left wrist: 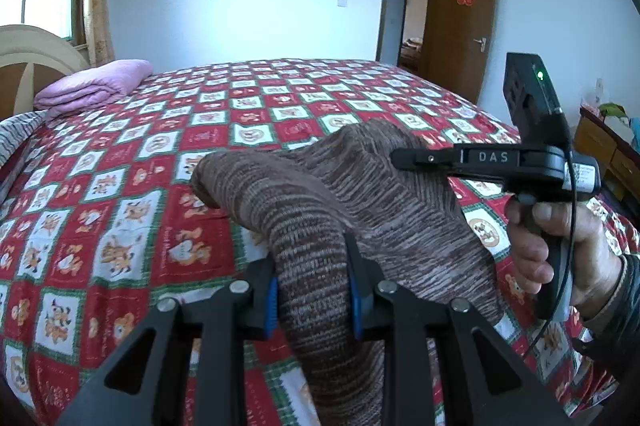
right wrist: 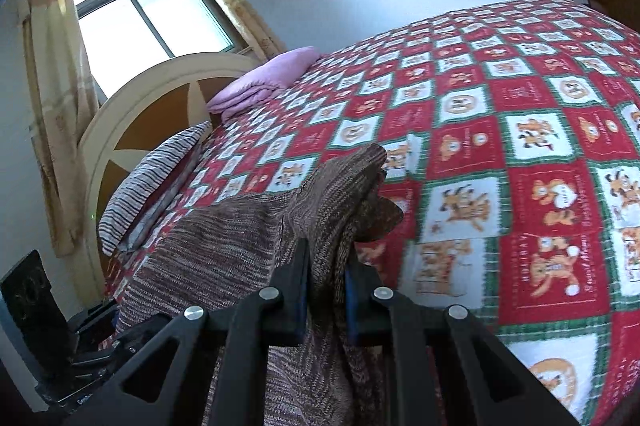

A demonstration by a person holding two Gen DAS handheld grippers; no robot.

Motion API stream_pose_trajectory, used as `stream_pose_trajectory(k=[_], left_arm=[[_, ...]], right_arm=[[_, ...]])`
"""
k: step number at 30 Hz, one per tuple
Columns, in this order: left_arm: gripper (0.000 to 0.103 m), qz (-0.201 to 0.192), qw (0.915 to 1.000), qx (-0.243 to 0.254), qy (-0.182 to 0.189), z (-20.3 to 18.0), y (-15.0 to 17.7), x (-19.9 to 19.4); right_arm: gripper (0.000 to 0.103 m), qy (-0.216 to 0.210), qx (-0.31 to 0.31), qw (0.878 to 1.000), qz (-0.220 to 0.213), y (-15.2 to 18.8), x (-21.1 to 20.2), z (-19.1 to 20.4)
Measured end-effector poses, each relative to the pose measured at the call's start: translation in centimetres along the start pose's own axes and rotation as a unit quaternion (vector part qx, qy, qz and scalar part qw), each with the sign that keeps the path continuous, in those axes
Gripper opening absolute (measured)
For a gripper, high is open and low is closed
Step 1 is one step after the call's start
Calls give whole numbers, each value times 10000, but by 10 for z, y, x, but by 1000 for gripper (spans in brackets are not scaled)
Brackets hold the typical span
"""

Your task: Fold small clothes

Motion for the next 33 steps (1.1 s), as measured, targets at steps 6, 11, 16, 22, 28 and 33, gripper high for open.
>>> stream_pose_trajectory(k=[6,11,16,22,28,33], left_arm=[[28,-72,9997,-224,-37,22,8,-13],[28,-114,9993,-325,-164,38,17,-20],[28,-170,9987,-400,-258,51,24,-30],[28,-268,9976,-491,-396,67,31,-44],[28,-365,9954,-678,-578,85,37,-54],[28,-377,9934,-799,-732,100,44,-58]], right_arm=[[14,-110,-138,9998,52,-2,11,24],[14,-214,-263,9993,137,-3,23,42],[14,-311,-391,9985,230,-6,38,62],[14,-398,-588,9968,357,-10,55,88],[14,-509,-796,9944,477,-16,72,113],[14,-607,-986,9915,589,-23,89,139]])
Point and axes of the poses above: each gripper's, at about its wrist camera, not at the fingertips, and x roughly the way its jaws point, z to its left, y to its underside, the point moved 6 cm from there along x, roughly the way its jaws point, and after that the axes turned 15 degrees about z, right-handed, at the moved point
